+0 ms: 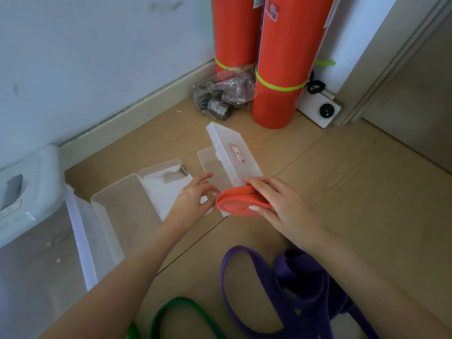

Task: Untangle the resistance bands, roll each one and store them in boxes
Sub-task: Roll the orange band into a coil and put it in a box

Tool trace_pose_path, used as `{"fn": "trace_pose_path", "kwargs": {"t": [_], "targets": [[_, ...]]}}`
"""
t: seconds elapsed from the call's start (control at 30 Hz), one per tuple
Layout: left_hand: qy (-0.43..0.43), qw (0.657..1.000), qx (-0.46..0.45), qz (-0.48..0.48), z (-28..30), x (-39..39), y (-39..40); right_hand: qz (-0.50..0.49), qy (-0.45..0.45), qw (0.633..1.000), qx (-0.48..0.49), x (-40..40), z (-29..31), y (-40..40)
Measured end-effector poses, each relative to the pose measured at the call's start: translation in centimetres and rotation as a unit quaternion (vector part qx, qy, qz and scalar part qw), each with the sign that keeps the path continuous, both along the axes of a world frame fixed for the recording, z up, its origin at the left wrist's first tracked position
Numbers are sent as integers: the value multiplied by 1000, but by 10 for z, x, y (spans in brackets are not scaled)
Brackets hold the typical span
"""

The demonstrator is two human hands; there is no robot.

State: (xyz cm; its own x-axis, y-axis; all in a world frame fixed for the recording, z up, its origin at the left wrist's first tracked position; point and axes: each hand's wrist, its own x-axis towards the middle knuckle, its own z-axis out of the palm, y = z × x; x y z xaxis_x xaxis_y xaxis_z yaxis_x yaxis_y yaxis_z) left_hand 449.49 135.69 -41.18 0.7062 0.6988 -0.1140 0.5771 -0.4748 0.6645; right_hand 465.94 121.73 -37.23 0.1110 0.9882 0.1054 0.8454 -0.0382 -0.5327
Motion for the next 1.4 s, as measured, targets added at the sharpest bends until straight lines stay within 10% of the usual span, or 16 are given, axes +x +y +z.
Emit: {"fn": "trace_pose_path", "kwargs": {"t": [0.23, 0.37, 0.53, 0.73, 0.9, 1.1, 1.23, 1.4], "targets": [[15, 999, 32, -4, -5, 0, -4, -133, 31, 991, 14, -2, 1, -1], [21, 997, 67, 21, -14, 10, -17, -392, 162, 904, 43, 13, 3, 11], [10, 996, 54, 67, -16, 28, -40, -421, 380, 820, 79, -10, 3, 45], [29, 997, 46, 61, -14, 26, -45, -516, 204, 831, 40, 23, -4, 71], [8, 998, 41, 35, -7, 20, -40, -153, -77, 982, -76, 12, -31, 61], [-43, 998, 48, 8, -5, 9, -37, -35, -1, 974, -225, 25, -15, 87], [-51, 997, 60, 15, -8, 9, -40, -155, -50, 957, -239, 4, -20, 98], [-87, 990, 97, 61, -15, 11, -51, -316, 112, 913, -232, -11, -34, 93]]}}
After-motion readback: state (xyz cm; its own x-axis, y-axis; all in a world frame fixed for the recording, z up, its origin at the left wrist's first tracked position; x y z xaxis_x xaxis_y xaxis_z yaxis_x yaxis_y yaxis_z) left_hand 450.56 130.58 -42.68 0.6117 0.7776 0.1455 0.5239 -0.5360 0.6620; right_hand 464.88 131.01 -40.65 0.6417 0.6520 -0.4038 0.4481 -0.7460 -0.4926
